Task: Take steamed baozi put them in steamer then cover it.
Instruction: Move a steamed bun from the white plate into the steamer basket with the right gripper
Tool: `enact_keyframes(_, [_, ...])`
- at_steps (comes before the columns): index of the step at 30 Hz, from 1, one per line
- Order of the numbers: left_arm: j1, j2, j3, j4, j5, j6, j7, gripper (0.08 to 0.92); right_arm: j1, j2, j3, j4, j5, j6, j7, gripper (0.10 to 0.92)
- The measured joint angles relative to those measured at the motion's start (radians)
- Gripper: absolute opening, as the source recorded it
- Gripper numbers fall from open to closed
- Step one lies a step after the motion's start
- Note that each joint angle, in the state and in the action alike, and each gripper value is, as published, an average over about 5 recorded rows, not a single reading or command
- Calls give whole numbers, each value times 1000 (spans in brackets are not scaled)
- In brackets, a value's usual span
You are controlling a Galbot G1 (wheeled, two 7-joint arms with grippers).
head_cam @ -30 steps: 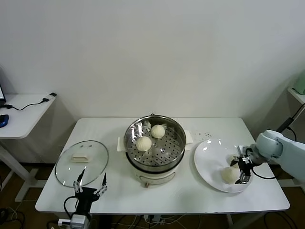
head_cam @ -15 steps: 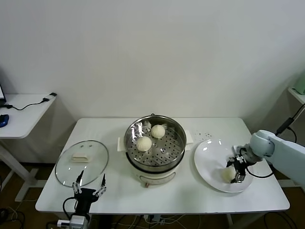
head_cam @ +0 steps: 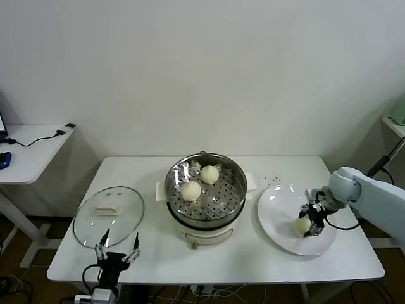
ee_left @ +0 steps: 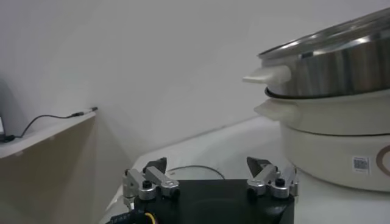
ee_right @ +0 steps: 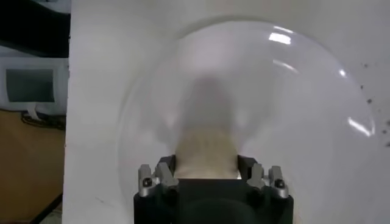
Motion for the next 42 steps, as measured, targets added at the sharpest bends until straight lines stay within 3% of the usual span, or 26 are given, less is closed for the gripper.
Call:
enact_keyframes(20, [19,-13,2,-19,11,7,0,823,531,311,-245,-20,-85,544,-94,675])
enact_keyframes(42, [20,-16,-10,-29,15,10,0,823,434,607,-210,59,-196,733,-111,679])
